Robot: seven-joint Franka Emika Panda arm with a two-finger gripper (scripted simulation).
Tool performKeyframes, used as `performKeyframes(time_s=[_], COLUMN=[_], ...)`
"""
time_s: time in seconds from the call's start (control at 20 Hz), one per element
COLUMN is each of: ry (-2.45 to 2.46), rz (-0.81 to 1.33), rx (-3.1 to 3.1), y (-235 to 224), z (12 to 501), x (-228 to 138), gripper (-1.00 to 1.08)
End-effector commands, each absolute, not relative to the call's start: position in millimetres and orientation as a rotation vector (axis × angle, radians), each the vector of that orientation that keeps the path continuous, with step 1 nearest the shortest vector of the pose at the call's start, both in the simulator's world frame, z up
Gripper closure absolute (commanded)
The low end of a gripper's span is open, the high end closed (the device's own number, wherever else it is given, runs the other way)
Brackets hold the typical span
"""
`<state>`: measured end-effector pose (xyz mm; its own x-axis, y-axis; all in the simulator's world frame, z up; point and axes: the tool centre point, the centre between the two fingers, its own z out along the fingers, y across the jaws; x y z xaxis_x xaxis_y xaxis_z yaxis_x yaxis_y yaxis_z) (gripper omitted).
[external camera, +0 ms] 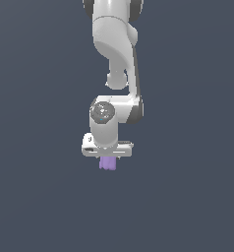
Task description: Pick up the object and move it to a goal position.
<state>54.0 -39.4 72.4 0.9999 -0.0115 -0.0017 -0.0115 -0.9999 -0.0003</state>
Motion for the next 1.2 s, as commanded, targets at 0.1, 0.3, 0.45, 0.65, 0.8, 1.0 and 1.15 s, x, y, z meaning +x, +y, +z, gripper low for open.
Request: performKeyframes(time_s=[0.1, 0.3, 0.45, 0.65, 0.8, 1.0, 1.15], ry=[0.020, 0.020, 0.020, 0.020, 0.020, 0.020, 0.020], rz=[0.000, 0.000, 0.000, 0.000, 0.000, 0.000, 0.000], rx=[-3.141, -3.140, -3.140, -3.140, -3.140, -3.140, -3.140], y=[-72.4, -103.4, -126.6, -157.2, -179.9, -206.7, -222.2], z=[112.0, 149.4, 177.4, 214.7, 242.1, 274.3, 292.6], x=[38.3, 23.5, 12.7, -1.3, -11.2, -22.2, -28.0], gripper=[1.08, 1.08, 1.08, 1.08, 1.08, 1.08, 1.08])
